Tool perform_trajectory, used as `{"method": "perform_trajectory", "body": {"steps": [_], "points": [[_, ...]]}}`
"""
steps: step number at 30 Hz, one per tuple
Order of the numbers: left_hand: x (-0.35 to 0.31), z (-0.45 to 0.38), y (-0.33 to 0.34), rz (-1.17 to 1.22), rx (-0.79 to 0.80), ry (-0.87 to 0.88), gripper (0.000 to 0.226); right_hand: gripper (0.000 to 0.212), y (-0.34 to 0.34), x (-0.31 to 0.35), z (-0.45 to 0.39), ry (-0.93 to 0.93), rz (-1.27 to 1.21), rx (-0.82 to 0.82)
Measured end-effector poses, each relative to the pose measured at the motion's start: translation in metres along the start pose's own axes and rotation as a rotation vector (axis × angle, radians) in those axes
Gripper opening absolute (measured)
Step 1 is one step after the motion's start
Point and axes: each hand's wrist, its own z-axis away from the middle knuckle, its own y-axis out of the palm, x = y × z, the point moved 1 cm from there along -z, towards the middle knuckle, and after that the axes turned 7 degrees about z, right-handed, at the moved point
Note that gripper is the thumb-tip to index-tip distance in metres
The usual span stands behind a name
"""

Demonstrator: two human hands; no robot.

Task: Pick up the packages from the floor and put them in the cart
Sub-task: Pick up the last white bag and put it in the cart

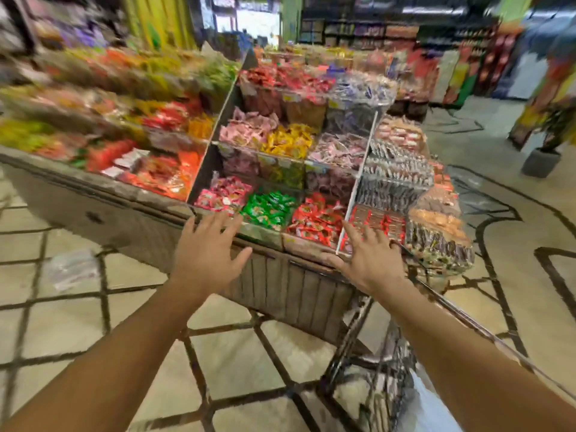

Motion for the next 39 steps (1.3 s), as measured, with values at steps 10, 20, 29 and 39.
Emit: {"method": "perform_trajectory", "body": {"steps": [10, 20, 29, 39], "points": [[0.232, 0.101, -0.069, -0.062, -0.135, -0.440, 0.074, 0.103, -0.075, 0.281, -0.044, -0.474, 0.059, -0.221], [0.400, 0.120, -0.061, -0.144, -0.147, -0.709, 0.080, 0.113, -0.092, 0.501, -0.114, -0.809, 0.044, -0.303], [0.545, 0.036, -0.062, -0.174, -0.163, -0.775, 0.082, 0.114, -0.104, 0.663, -0.241, -0.940, 0.008, -0.294], [0.711, -0.035, -0.009, -0.178, -0.126, -0.768, 0.071, 0.114, -0.092, 0.818, -0.346, -1.008, 0.023, -0.296]]}}
